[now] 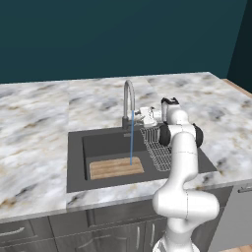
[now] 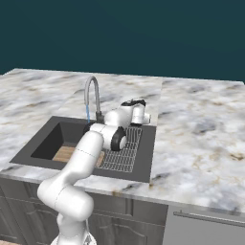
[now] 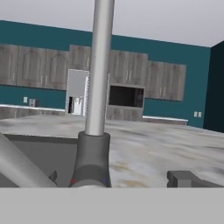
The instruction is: Turn on the sink faucet with hot water and rinse the cutting board for ten seconds, then turn off the faucet. Push the cutting board to reach the water if necessary.
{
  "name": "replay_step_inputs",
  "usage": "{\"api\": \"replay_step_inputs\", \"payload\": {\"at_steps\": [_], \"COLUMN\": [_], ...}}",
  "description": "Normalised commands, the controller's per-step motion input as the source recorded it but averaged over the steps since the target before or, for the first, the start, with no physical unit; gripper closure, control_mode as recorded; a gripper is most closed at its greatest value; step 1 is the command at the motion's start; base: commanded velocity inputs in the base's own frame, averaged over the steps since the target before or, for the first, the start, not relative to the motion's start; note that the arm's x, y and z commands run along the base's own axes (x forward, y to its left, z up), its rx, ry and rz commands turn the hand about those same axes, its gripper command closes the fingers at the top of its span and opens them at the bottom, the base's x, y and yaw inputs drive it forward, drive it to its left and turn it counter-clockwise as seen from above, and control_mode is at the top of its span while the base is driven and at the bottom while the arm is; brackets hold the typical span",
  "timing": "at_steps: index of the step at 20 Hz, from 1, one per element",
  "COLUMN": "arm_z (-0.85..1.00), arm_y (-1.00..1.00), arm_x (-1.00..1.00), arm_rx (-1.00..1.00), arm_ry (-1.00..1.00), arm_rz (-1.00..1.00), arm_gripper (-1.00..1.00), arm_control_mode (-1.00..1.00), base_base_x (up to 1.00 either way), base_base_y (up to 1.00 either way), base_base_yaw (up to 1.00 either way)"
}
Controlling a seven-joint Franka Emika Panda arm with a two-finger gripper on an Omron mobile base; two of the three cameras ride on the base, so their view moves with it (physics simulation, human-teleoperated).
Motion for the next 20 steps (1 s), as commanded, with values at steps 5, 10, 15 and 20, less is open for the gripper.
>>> {"api": "replay_step_inputs", "payload": {"at_steps": [5,10,15,20], "arm_z": [0.26,0.20,0.16,0.11], "arm_y": [0.08,0.05,0.02,0.04], "arm_x": [0.00,0.05,0.10,0.24], "arm_rx": [0.00,0.00,0.00,0.00], "arm_ry": [0.02,0.04,0.05,0.03], "arm_rz": [0.00,0.00,0.00,0.00], "arm_gripper": [-1.00,-1.00,-1.00,-1.00], "arm_control_mode": [-1.00,-1.00,-1.00,-1.00], "base_base_x": [0.00,0.00,0.00,0.00], "base_base_y": [0.00,0.00,0.00,0.00], "base_base_yaw": [0.00,0.00,0.00,0.00]}}
